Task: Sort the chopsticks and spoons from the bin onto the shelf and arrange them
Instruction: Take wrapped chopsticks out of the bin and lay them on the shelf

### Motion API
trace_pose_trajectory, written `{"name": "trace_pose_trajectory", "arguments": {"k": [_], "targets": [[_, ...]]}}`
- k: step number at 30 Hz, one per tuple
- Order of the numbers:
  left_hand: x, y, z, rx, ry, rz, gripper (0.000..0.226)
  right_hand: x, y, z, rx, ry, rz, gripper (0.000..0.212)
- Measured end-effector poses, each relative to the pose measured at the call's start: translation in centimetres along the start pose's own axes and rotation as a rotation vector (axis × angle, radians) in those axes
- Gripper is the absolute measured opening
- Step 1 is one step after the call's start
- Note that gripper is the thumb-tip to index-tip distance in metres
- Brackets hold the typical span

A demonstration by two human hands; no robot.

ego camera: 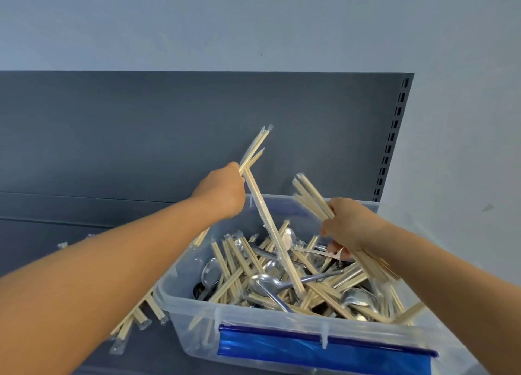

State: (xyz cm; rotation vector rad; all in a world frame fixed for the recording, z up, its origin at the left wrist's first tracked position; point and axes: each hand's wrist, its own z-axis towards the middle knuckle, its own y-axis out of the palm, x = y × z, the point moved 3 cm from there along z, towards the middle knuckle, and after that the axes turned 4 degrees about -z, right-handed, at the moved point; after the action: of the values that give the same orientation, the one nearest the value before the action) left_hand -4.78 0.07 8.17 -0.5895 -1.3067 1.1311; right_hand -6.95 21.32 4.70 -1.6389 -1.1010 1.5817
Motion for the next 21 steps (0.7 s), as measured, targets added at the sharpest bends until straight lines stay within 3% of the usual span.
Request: {"name": "trace_pose_trajectory", "arguments": {"k": [5, 11, 16, 21], "targets": [[0.5, -1.8, 0.1, 0.062, -0.03, -0.015, 0.011, -2.1, -1.8, -1.0, 0.064, -0.123, 0.077, 0.012], [-0.7, -3.0, -0.9, 0.033, -0.08, -0.182, 0.021, -6.6, 0.3, -1.7, -0.033, -0.23, 0.265, 0.002], [-3.7, -3.6, -1.1, -0.016, -0.073, -0.265, 0.023, -11.0, 5.2, -1.0, -0.075, -0.228, 0.219, 0.009], [-8.7, -5.6, -1.0, -0.04, -0.085, -0.262, 0.019, -15.7, 6.9, -0.9, 0.049, -0.244, 0.118, 0.011]]}}
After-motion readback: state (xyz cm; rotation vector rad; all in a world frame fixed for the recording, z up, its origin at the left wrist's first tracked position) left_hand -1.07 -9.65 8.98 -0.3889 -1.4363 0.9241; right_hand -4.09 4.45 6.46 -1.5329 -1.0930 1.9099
